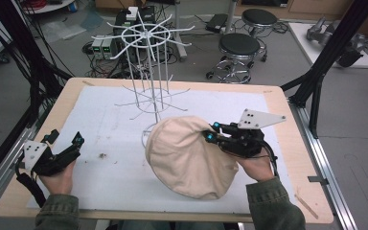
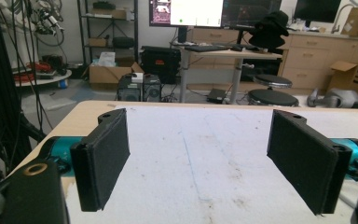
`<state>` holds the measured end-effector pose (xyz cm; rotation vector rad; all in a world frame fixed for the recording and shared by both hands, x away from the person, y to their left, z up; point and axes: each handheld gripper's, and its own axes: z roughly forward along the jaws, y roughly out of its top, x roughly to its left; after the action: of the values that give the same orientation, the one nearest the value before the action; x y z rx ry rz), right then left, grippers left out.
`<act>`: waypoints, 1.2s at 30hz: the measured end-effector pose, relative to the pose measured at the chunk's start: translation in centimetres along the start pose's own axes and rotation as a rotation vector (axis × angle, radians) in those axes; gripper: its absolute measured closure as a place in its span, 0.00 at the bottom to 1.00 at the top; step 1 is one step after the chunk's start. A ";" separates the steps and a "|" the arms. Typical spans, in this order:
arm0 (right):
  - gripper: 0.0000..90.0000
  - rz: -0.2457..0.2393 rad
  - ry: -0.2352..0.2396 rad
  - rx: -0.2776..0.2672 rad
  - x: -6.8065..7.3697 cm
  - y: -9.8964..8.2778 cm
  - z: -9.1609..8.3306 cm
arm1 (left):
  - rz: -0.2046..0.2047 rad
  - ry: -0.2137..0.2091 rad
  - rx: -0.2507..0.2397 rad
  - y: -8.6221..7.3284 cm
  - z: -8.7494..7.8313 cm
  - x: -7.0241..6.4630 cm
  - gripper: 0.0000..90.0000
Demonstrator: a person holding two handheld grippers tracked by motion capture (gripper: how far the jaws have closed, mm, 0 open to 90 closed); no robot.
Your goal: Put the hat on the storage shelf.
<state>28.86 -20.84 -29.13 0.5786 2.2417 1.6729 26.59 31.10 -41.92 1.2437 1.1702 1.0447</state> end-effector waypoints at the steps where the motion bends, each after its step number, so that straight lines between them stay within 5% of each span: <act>1: 0.88 -0.003 -0.004 -0.014 0.0 0.3 -0.2 | 0.000 0.000 0.000 0.0 0.0 0.0 0.23; 20: 0.87 -0.031 -0.093 -0.184 0.3 4.4 -2.5 | -0.010 0.009 -0.001 0.0 -0.1 0.3 0.23; 36: 0.87 0.019 -0.193 -0.380 0.1 7.4 -5.6 | -0.015 0.015 -0.003 0.0 -0.1 0.4 0.23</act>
<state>27.36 -23.67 -20.45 0.6333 1.7310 1.8978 26.59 31.47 -41.94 1.2248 1.1875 1.0456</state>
